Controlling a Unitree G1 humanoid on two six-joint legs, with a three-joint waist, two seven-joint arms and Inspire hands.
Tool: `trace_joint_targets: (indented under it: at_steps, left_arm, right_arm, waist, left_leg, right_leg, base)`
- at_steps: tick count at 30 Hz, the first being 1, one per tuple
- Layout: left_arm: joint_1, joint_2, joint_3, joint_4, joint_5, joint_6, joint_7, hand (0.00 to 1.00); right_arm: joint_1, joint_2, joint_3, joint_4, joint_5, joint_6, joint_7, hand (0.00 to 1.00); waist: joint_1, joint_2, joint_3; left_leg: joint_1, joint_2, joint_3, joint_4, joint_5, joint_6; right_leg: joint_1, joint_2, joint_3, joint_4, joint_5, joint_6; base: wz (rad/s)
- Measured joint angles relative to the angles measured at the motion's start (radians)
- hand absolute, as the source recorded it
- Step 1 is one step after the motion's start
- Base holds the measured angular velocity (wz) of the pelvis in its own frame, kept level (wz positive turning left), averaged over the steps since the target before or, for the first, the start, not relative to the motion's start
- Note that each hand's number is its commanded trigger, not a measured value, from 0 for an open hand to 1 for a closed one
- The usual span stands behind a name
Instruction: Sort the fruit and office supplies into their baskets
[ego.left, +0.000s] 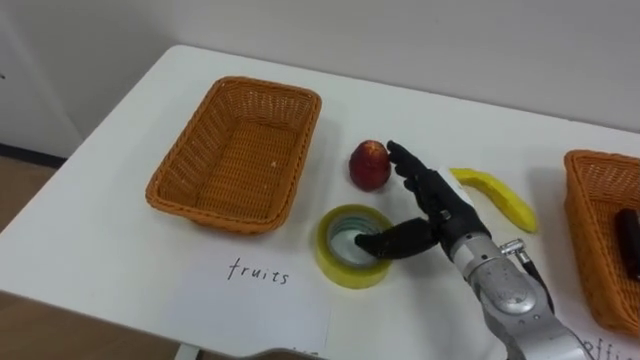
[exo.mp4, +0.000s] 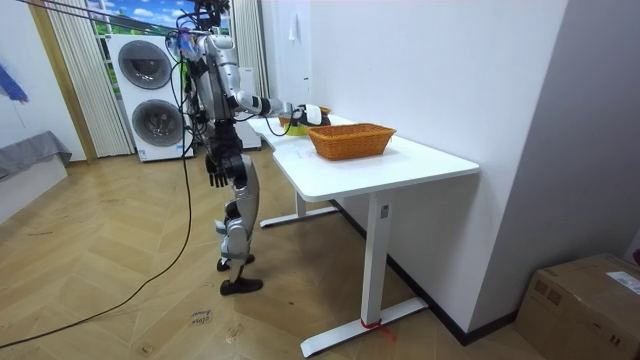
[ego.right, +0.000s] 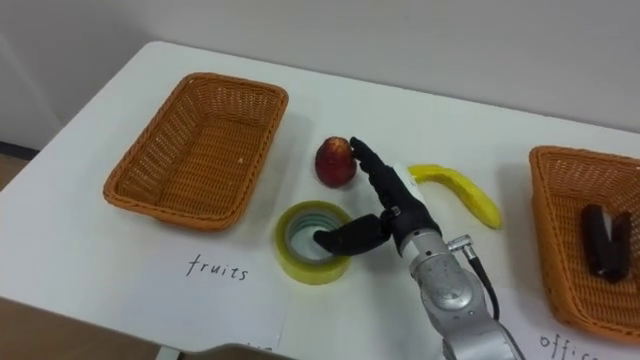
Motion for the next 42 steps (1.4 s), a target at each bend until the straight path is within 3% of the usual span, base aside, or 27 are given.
trace_joint_targets:
  at_steps: [9,24,29,42]
  left_arm:
    - [0.002,0.000,-0.003,0.008,0.000,0.020,0.000,0.00]
    - [0.001,-0.001,-0.003,-0.003,-0.001,0.031,0.005,0.00]
    - [0.003,-0.001,-0.003,-0.006,-0.001,0.033,0.005,0.00]
    - [0.027,-0.003,0.009,-0.058,-0.002,0.048,0.000,0.00]
  right_arm:
    - [0.000,0.026,0.013,0.008,-0.005,0.001,0.001,0.00]
    - [0.000,0.024,0.040,0.036,-0.023,0.004,0.003,0.00]
    - [0.000,0.024,0.040,0.036,-0.058,0.019,0.004,0.00]
    - [0.000,0.025,0.013,0.031,-0.147,0.045,0.051,0.00]
  waist:
    - [0.004,0.010,-0.0015]
    - [0.002,0.005,-0.0051]
    - [0.001,-0.003,-0.0101]
    - [-0.004,-0.009,-0.0104]
  left_leg:
    - [0.004,0.000,-0.004,0.000,0.000,0.000]
    - [0.006,-0.001,-0.011,0.001,0.000,0.000]
    - [0.005,-0.002,-0.013,0.002,0.000,0.000]
    - [0.004,-0.002,-0.011,0.007,0.000,0.000]
  right_leg:
    - [0.006,0.000,-0.006,0.000,0.000,0.000]
    - [0.009,0.000,-0.006,-0.001,0.000,0.000]
    - [0.009,0.000,-0.007,-0.002,0.000,0.000]
    - [0.012,-0.010,-0.006,-0.004,-0.002,0.002]
  base:
    - [0.01]
    - [0.00]
    - [0.00]
    - [0.00]
